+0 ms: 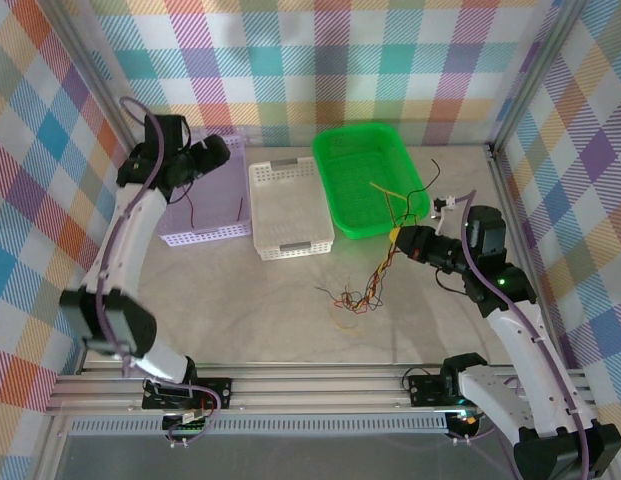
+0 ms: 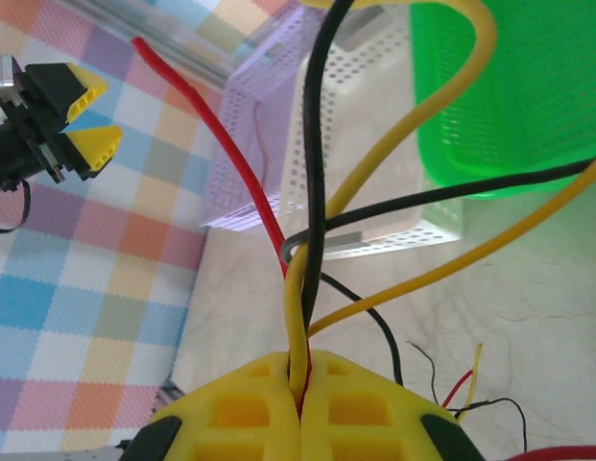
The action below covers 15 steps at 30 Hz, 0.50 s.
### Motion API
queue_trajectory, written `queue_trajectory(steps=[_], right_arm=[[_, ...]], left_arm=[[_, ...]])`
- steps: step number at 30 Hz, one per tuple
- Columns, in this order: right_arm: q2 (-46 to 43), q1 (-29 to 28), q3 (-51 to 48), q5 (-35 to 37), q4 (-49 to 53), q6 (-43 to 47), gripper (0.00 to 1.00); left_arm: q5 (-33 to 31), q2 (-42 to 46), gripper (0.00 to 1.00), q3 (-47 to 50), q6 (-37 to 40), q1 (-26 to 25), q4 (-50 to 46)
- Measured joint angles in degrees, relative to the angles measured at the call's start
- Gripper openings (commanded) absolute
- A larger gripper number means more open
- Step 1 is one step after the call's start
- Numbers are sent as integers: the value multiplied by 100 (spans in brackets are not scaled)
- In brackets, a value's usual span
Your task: Untangle the cables
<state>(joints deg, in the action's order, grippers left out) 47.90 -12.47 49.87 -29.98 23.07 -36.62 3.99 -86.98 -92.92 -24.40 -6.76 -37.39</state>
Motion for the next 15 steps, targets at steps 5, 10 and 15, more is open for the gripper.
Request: queue_trajectory(steps=[5,10,15], right_arm=[[-24,-11,-105,-579,-540,-22,0],[-42,-149,-188,-935,-793,-13,0],[-22,-439,-195,-1025,-809,81,0]], left_arm=[[330,1106,89,986,-555,-1338,363],[435,1399,89,1714,-1246,-2424,791],[323,1397,88,1843,-1834,-3145,1351]])
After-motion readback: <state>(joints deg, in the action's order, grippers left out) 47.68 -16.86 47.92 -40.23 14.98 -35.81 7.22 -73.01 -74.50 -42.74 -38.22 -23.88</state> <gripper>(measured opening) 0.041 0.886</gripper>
